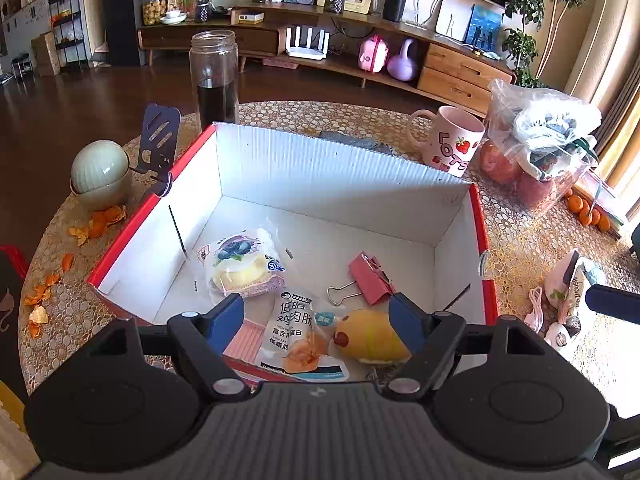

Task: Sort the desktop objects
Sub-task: 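Withdraw both open tools toward the white figurine and silver foil packet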

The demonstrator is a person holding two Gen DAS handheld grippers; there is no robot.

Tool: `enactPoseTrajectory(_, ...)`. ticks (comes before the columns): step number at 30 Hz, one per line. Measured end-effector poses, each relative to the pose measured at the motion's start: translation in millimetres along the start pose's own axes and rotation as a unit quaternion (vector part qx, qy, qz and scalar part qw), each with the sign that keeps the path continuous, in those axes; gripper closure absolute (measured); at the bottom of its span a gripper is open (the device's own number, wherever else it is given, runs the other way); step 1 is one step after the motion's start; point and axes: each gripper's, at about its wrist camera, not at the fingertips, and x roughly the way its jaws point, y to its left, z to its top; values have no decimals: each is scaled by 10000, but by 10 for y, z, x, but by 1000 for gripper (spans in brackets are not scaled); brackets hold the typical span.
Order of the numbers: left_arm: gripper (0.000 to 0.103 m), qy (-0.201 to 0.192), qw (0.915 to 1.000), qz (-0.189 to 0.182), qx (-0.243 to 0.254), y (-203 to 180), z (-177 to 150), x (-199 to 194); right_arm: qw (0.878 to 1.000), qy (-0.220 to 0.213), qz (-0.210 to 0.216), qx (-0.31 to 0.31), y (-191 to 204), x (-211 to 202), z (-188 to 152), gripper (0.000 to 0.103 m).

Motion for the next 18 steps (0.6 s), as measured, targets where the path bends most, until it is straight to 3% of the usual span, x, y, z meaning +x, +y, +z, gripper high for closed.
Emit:
enactPoseTrajectory(10,24,-289,9992,-47,254,-246,-194,-344,9990,-292,-88,315,-150,-452,-233,18)
enactPoseTrajectory(18,24,-410,9977,-322,422,-503,-336,-591,9971,-490,-190,547,-334,-783,-462,17)
